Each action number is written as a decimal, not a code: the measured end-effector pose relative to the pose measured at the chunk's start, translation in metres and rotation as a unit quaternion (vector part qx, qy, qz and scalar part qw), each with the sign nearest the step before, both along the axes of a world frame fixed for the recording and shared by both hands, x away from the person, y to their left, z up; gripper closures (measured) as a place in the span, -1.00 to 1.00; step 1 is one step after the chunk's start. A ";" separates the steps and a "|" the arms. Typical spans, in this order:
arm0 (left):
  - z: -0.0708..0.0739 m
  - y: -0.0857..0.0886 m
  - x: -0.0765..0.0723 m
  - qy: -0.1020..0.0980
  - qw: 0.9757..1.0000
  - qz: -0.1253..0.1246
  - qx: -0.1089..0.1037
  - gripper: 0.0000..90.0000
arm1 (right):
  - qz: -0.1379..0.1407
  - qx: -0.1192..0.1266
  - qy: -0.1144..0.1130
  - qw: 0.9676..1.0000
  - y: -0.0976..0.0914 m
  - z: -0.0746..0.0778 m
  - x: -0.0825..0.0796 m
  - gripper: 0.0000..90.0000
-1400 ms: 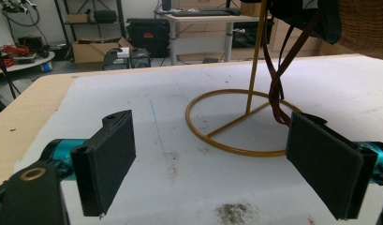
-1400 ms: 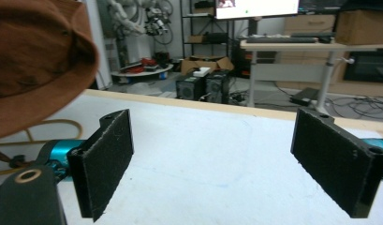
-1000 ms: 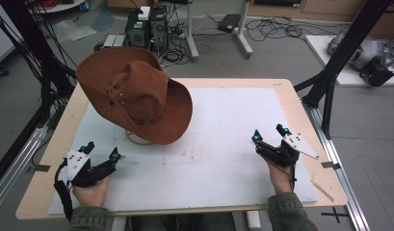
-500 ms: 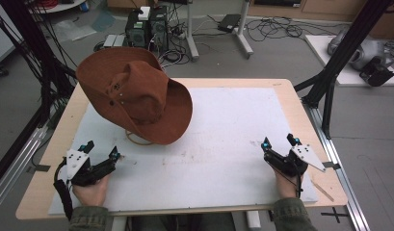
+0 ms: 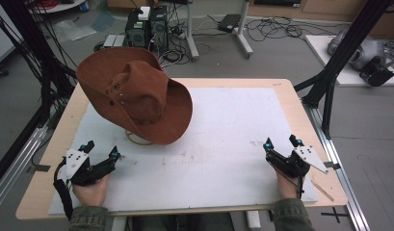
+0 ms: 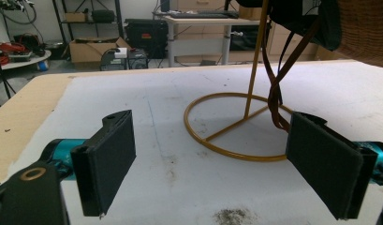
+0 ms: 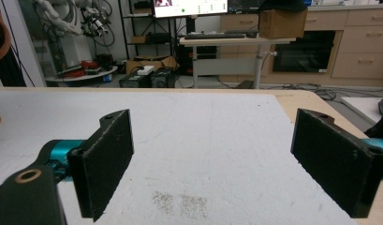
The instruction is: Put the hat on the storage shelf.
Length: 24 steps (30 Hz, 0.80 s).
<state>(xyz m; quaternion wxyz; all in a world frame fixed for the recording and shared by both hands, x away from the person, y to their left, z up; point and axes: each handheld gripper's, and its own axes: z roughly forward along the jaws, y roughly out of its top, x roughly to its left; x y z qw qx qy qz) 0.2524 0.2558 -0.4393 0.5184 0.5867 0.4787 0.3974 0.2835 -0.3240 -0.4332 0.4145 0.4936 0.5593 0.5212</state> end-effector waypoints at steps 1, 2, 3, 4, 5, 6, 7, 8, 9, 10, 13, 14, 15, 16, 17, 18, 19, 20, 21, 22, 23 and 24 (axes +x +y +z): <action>0.000 0.000 0.000 0.000 1.000 -0.001 0.001 -0.63 | -0.001 0.001 0.001 1.000 0.000 0.000 0.000 -0.72; 0.000 0.000 0.000 0.000 1.000 0.000 0.000 -0.63 | -0.001 0.002 0.001 1.000 -0.001 0.000 0.000 -0.72; 0.000 0.000 0.000 0.001 1.000 0.000 0.001 -0.63 | -0.001 0.003 0.000 1.000 -0.001 0.000 0.001 -0.72; 0.000 0.000 0.000 0.001 1.000 0.000 0.000 -0.63 | 0.000 0.002 0.001 1.000 -0.001 -0.001 0.001 -0.72; 0.000 0.001 0.000 0.001 1.000 0.001 -0.001 -0.63 | 0.001 0.001 0.002 1.000 -0.001 -0.001 0.002 -0.72; 0.000 0.001 0.000 0.002 1.000 0.001 -0.001 -0.63 | 0.001 0.003 0.004 1.000 0.000 -0.001 0.002 -0.72; 0.000 0.001 0.001 0.002 1.000 0.002 0.001 -0.63 | 0.003 0.000 0.005 1.000 0.000 -0.002 0.003 -0.72; 0.000 0.001 0.001 0.003 1.000 0.002 0.001 -0.63 | 0.005 0.001 0.006 1.000 0.000 -0.002 0.003 -0.72; -0.001 0.001 0.001 0.003 1.000 0.002 0.000 -0.63 | 0.006 -0.002 0.005 1.000 0.000 -0.003 0.003 -0.72; -0.001 0.001 0.001 0.004 1.000 0.002 0.001 -0.63 | 0.009 -0.002 0.007 1.000 0.001 -0.003 0.003 -0.72; -0.001 0.001 0.002 0.006 1.000 0.001 0.002 -0.63 | 0.015 -0.008 0.011 1.000 0.002 -0.004 0.005 -0.72; -0.001 0.001 0.003 0.006 1.000 0.000 0.002 -0.63 | 0.016 -0.010 0.012 1.000 0.003 -0.005 0.005 -0.72; -0.001 0.001 0.003 0.008 1.000 0.000 0.002 -0.63 | 0.019 -0.011 0.013 1.000 0.003 -0.005 0.006 -0.72; -0.002 0.001 0.003 0.008 1.000 0.000 0.001 -0.63 | 0.022 -0.013 0.015 1.000 0.003 -0.005 0.006 -0.72; -0.002 0.001 0.004 0.010 1.000 -0.001 0.001 -0.63 | 0.024 -0.015 0.016 0.999 0.004 -0.006 0.006 -0.72; -0.002 0.001 0.004 0.011 1.000 -0.002 0.002 -0.63 | 0.025 -0.016 0.017 0.999 0.004 -0.006 0.006 -0.72; -0.003 0.001 0.005 0.013 1.000 -0.004 0.000 -0.63 | 0.027 -0.020 0.017 0.999 0.004 -0.006 0.007 -0.72; -0.003 0.001 0.006 0.016 1.000 -0.007 -0.001 -0.63 | 0.028 -0.023 0.017 0.999 0.004 -0.006 0.007 -0.72; -0.003 0.001 0.007 0.020 1.000 -0.011 -0.002 -0.64 | 0.029 -0.026 0.018 0.999 0.004 -0.006 0.007 -0.72; -0.004 0.002 0.008 0.025 1.000 -0.016 0.001 -0.64 | 0.030 -0.025 0.019 0.999 0.005 -0.006 0.007 -0.72; -0.004 0.002 0.008 0.029 0.999 -0.019 0.003 -0.65 | 0.031 -0.028 0.019 0.999 0.004 -0.006 0.007 -0.72; -0.004 0.002 0.009 0.033 0.999 -0.022 0.006 -0.65 | 0.032 -0.030 0.017 0.999 0.004 -0.006 0.007 -0.72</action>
